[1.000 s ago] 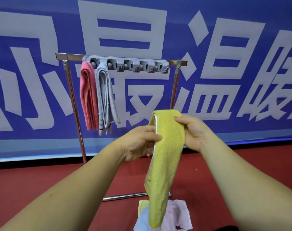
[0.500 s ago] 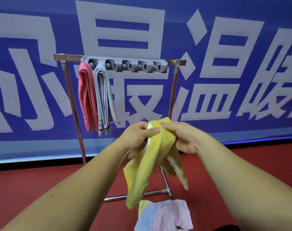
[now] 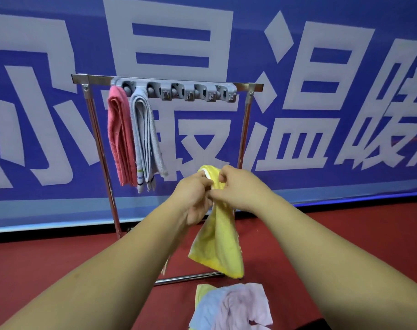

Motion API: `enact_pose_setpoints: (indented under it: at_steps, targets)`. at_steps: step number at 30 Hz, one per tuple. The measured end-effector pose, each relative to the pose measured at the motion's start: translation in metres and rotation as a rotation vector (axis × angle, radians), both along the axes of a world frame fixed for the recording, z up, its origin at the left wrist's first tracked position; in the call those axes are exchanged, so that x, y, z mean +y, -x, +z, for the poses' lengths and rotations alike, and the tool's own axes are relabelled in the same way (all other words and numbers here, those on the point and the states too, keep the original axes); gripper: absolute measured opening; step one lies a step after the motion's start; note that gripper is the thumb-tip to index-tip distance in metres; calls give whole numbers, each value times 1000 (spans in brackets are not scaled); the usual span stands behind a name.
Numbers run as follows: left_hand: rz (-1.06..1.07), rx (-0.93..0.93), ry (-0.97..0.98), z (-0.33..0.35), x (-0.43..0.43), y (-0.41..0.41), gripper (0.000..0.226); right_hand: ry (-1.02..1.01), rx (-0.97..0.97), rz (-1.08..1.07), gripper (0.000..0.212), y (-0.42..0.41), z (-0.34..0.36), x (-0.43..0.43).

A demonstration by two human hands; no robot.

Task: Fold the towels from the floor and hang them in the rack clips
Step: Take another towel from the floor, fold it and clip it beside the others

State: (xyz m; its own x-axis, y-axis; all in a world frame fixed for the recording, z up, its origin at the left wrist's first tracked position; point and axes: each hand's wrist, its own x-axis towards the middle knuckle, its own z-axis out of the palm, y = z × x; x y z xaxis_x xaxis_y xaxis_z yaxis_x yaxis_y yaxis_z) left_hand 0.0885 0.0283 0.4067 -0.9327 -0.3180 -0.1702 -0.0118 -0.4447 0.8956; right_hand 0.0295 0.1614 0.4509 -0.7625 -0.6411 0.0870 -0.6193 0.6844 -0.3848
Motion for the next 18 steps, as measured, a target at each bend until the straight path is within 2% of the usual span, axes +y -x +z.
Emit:
enact_pose_setpoints:
  at_steps: [3,6,12,15,18]
  targets:
    - [19,41,53,4,1,1,52,-52,72,3,56,-3,-4,-2]
    - [12,78,116,6,-1,0,58,-21,100,20,61,-5,-6,-3]
    - [154,130,365,3,-9,5,46,139,25,12,68,-3,-9,-5]
    - [198,154,374,10,-4,5,41,241,-77,-48,74,-1,-21,-5]
    - [269,158,380,14,-3,9,38,207,-87,-105,68,4,-40,-2]
